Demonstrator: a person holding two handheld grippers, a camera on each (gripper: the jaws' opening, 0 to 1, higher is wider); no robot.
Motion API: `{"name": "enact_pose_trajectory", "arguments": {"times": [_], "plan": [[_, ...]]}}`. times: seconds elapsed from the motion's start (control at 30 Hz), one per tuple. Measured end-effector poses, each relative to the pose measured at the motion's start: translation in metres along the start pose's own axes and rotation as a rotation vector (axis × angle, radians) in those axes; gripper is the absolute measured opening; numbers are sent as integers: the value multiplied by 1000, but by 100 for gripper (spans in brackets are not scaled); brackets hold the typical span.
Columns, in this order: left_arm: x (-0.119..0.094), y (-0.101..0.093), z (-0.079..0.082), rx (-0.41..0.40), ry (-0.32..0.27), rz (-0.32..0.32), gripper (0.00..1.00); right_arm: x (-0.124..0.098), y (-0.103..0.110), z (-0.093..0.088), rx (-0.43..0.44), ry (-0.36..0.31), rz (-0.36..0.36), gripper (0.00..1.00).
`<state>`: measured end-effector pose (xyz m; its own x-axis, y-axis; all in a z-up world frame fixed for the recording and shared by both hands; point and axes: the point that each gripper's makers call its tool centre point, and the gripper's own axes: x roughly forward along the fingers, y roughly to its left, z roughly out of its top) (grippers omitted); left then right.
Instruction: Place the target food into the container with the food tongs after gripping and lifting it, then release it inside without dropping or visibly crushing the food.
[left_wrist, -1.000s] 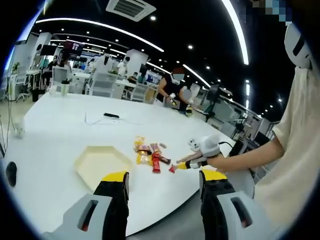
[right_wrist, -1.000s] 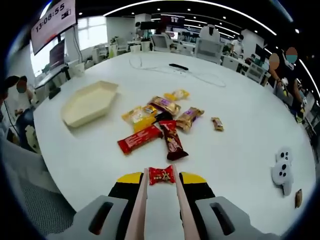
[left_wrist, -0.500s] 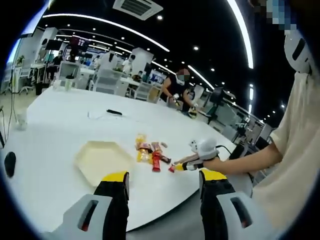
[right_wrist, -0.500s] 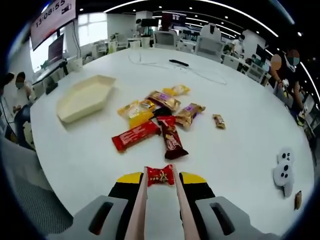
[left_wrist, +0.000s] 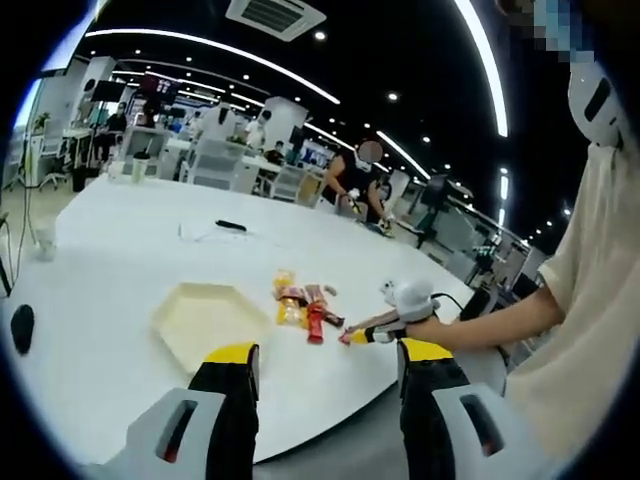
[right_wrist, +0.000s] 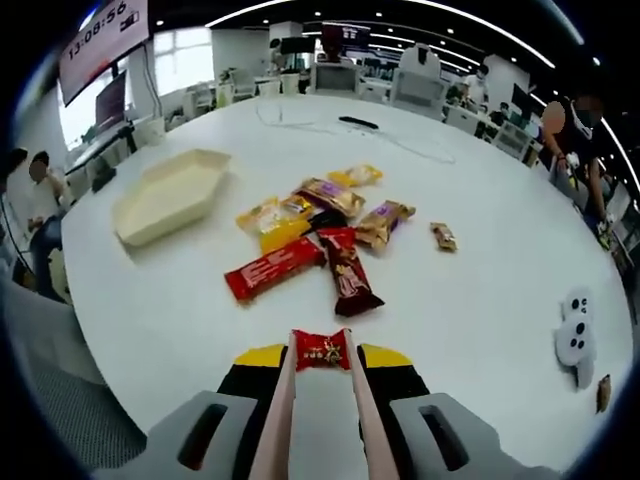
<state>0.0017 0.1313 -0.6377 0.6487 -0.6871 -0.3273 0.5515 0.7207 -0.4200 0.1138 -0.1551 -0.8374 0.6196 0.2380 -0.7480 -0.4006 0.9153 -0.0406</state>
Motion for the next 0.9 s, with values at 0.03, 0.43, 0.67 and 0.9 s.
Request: {"name": "enact_pose_trajectory", "arguments": {"times": [0.03,0.43,0.67,0.9], "plan": [[0,0,0,-1,-1,1,55,0,0,0,1,0,0,26],[-2,-3,1,-8,-9,5,54,-3,5,0,38,-2,0,25],[-1,-4,-1,-15,-1,2,54,-3,4,-1,64,-5,-1,24],[0,-4,-1,-28,-10,2,55,-2,2,-2,125,-20,12,25]]}}
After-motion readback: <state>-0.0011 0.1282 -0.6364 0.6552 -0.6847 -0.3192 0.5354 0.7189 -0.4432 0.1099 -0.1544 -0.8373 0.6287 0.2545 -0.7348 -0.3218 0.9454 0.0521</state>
